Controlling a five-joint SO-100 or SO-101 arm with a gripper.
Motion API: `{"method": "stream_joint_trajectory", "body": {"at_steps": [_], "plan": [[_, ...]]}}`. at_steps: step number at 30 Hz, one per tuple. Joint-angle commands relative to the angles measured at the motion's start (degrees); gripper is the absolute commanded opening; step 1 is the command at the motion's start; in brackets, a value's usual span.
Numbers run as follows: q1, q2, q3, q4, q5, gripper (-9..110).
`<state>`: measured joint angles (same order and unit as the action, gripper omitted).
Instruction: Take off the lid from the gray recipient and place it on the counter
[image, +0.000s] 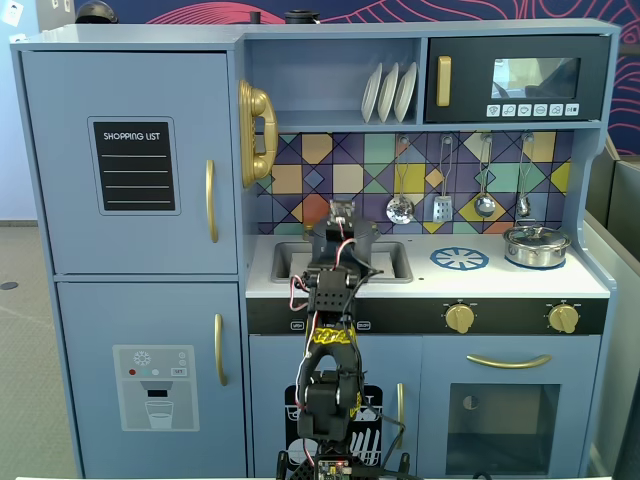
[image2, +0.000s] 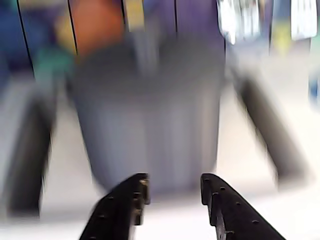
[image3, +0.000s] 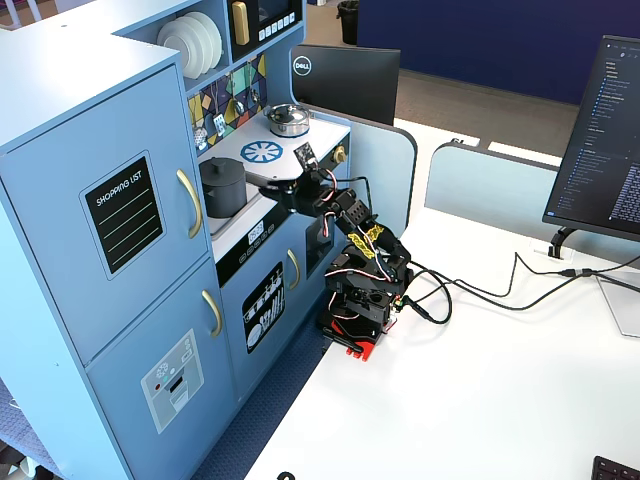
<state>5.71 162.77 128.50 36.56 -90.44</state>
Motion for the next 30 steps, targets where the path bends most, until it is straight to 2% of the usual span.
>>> {"method": "stream_joint_trajectory", "body": {"at_steps": [1, 7, 13, 20, 30], "plan": [[-1.1, -2.8, -4.0, -10.2, -0.1, 12], [-2.0, -6.7, -3.6, -19.8, 0.5, 19], [-3.0, -11.5, -2.2, -27.1, -0.9, 19], [-3.2, -18.8, -3.5, -31.2, -1.3, 19], [-3.1, -27.9, -10.5, -29.4, -1.6, 18]]}}
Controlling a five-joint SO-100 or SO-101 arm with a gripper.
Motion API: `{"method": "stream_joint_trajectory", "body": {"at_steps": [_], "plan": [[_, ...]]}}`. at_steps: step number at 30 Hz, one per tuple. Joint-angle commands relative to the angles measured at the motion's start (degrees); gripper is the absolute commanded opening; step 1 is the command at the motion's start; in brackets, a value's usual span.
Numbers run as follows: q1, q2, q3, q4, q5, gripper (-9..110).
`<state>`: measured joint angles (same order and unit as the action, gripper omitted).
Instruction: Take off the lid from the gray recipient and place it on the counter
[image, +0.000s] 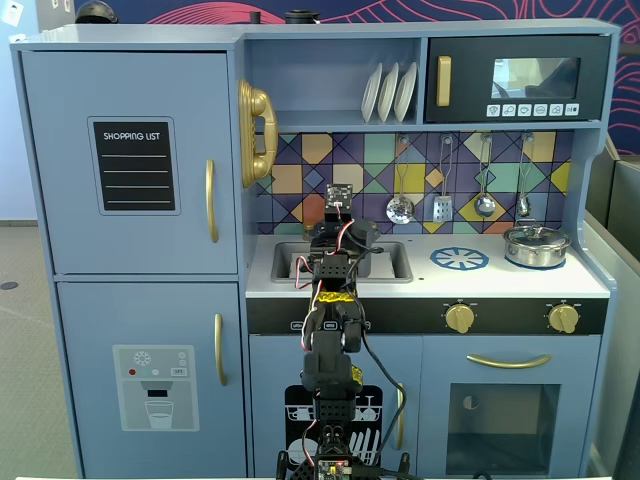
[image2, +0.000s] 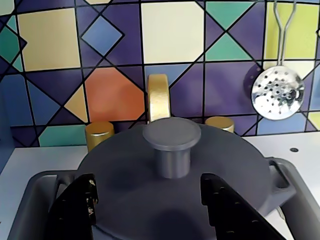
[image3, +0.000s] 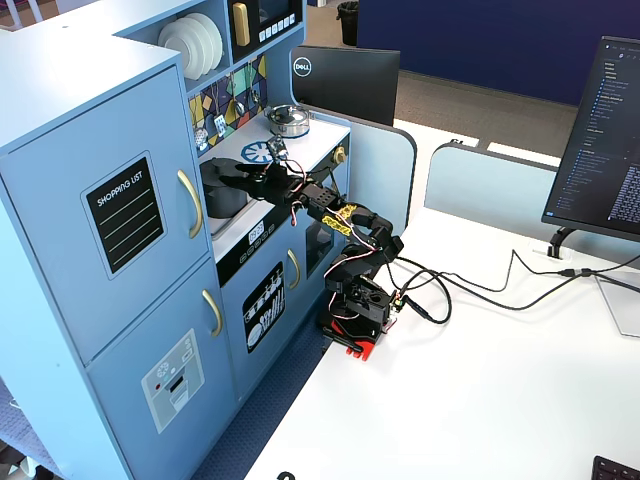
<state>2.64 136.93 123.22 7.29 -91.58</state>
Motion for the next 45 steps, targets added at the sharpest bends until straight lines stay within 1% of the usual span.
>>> {"method": "stream_joint_trajectory", "body": {"at_steps": [1, 16, 26, 28, 30, 35, 38, 45], "plan": [[0.0, -2.8, -6.2, 0.2, -0.3, 17], [1.5, -12.1, -13.6, 0.6, 0.9, 16], [1.1, -18.5, -15.7, -4.1, 1.1, 14], [1.1, -19.7, -16.5, -4.6, 1.1, 12], [0.6, -20.4, -16.5, -5.8, -0.1, 0], [0.6, -20.2, -15.7, -9.7, 1.3, 0], [0.4, -19.4, -16.5, -9.9, 1.0, 0], [-0.6, -15.1, -17.8, -8.6, -3.3, 0]]}}
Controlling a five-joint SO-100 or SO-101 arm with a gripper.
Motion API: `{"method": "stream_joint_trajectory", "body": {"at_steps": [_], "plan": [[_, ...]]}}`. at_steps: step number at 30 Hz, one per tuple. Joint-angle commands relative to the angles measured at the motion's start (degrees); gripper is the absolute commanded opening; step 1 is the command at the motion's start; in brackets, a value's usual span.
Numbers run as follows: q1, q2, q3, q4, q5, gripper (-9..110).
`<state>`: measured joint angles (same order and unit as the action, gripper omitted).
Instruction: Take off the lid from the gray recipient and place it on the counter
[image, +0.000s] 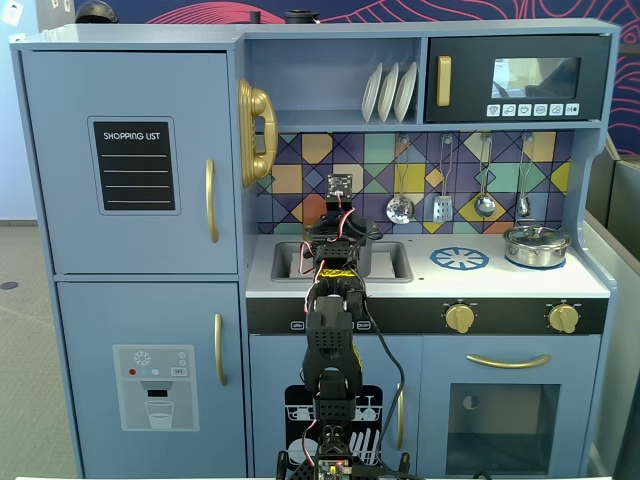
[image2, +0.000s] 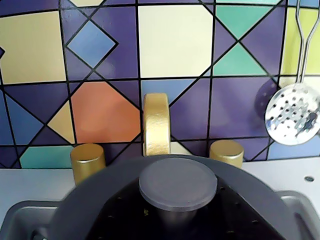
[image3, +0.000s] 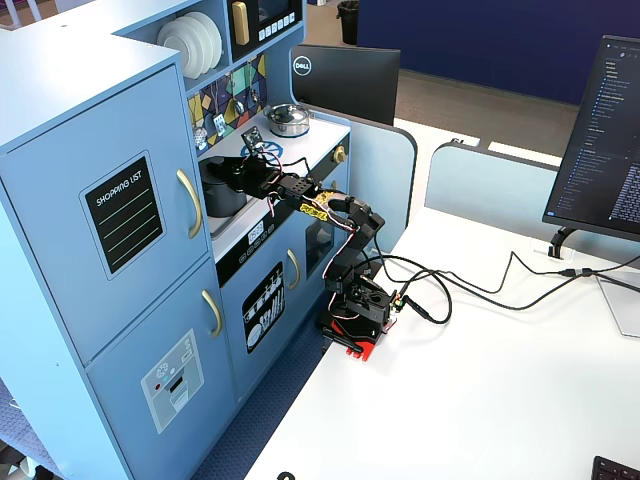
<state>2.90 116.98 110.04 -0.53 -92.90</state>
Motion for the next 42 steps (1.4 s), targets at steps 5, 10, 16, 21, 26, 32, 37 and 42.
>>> {"method": "stream_joint_trajectory", "body": {"at_steps": [5, 10, 16, 21, 26, 32, 37, 42], "plan": [[-1.1, 7.6, -7.4, 3.3, -3.4, 0], [3.2, 7.9, -9.4, 4.5, -2.8, 0], [13.6, 8.7, -9.5, 6.1, 0.1, 0], [22.1, 8.6, -7.0, 6.0, 2.5, 0], [27.0, 6.9, -1.1, 0.4, 2.8, 0], [29.3, 4.0, 6.6, -7.4, 3.7, 0], [29.6, -0.3, 9.3, -13.1, 3.4, 0], [29.6, -4.9, 9.5, -16.5, 3.3, 0]]}}
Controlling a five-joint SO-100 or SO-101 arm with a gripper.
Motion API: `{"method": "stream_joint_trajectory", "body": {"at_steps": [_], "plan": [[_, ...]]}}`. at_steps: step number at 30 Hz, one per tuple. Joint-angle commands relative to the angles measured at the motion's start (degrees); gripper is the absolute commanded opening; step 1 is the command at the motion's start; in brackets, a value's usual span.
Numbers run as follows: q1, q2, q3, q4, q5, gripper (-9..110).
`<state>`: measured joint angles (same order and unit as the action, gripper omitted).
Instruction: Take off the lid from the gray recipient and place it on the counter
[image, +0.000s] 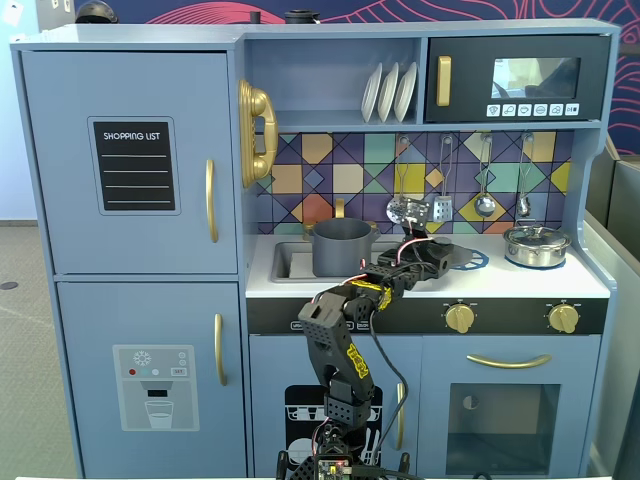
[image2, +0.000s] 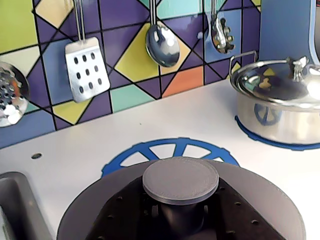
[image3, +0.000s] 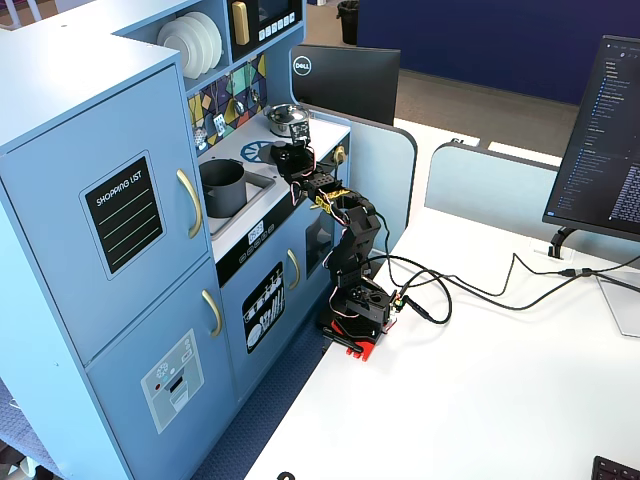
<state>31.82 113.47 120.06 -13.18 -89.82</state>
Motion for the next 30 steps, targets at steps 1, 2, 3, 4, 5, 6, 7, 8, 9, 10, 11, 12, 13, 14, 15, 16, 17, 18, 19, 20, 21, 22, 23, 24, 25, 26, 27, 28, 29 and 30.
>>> {"method": "stream_joint_trajectory", "body": {"at_steps": [1, 2, 3, 4, 5, 6, 7, 8, 9, 10, 11, 12, 13, 14, 15, 16, 17, 18, 19, 20, 21, 22, 23, 24, 25, 26, 27, 28, 29, 30], "plan": [[0.8, -2.2, -0.7, -4.1, 0.3, 0], [0.9, -3.0, -0.8, -4.3, 0.3, 0], [0.9, -3.8, -0.9, -4.8, 0.1, 0], [0.9, -4.5, -0.8, -5.4, 0.0, 0], [0.9, -5.1, -0.8, -6.1, 0.0, 0], [0.9, -5.7, -0.8, -6.2, -0.1, 0], [1.0, -6.3, -0.8, -6.6, -0.2, 0], [1.1, -6.8, -0.8, -6.9, -0.2, 0], [1.1, -7.2, -0.8, -7.0, -0.2, 0], [1.3, -7.6, -0.7, -7.3, -0.2, 0], [1.5, -8.0, -0.6, -7.5, -0.2, 0], [1.6, -8.3, -0.6, -7.7, -0.3, 0], [1.7, -8.6, -0.5, -8.1, -0.3, 0], [1.8, -8.9, -0.4, -8.3, -0.3, 0], [1.9, -9.1, -0.4, -8.4, -0.4, 0], [1.9, -9.1, -0.2, -8.5, -0.4, 0], [1.9, -9.1, 0.0, -8.5, -0.4, 0], [1.9, -9.1, 0.3, -8.6, -0.6, 0], [1.9, -9.1, 0.6, -8.8, -0.9, 0], [1.7, -9.0, 1.3, -9.8, -0.9, 0], [1.6, -9.0, 2.2, -11.1, -1.0, 0], [1.5, -9.0, 2.8, -12.0, -1.3, 0], [1.4, -9.0, 3.4, -12.4, -1.8, 0], [1.4, -8.8, 4.0, -12.6, -2.0, 0], [1.4, -8.5, 4.6, -12.6, -2.2, 1], [1.4, -8.3, 5.0, -12.6, -2.2, 5], [1.4, -8.0, 5.4, -12.6, -2.2, 8], [1.5, -7.7, 5.5, -12.6, -1.8, 14], [1.6, -7.6, 5.6, -12.6, -1.6, 21], [1.8, -7.4, 5.6, -12.5, -1.5, 27]]}}
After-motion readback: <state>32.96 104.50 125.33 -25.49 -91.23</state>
